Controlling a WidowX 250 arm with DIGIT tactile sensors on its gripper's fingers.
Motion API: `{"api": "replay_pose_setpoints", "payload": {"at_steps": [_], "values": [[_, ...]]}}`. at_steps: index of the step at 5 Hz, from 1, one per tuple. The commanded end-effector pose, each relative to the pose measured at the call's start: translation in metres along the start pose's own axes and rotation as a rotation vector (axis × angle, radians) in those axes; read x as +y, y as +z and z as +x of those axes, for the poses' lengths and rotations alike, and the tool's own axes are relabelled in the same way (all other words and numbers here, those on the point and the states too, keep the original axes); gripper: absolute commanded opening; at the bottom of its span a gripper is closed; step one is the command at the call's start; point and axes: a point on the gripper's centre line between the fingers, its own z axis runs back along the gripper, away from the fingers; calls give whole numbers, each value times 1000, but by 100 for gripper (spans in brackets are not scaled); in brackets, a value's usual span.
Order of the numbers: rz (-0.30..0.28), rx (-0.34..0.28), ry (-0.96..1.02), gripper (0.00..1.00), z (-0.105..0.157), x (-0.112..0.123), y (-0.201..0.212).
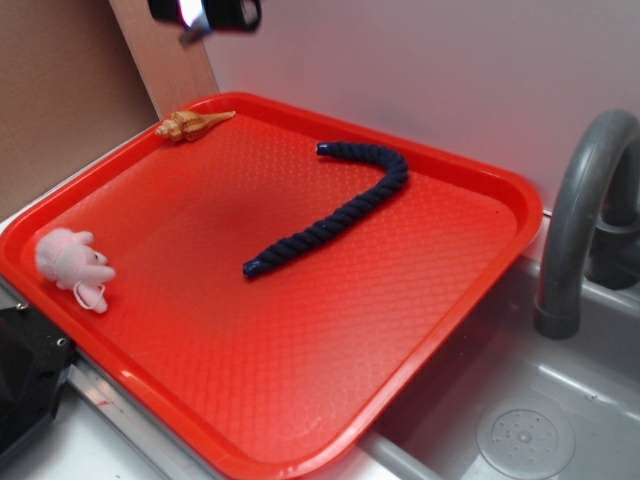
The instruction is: Grab the wood chip.
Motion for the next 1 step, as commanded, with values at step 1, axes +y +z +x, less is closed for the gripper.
{"api": "replay_pose_setpoints", "payload": {"at_steps": [1], "values": [[-55,-65,-17,0,-16,9,28]]}}
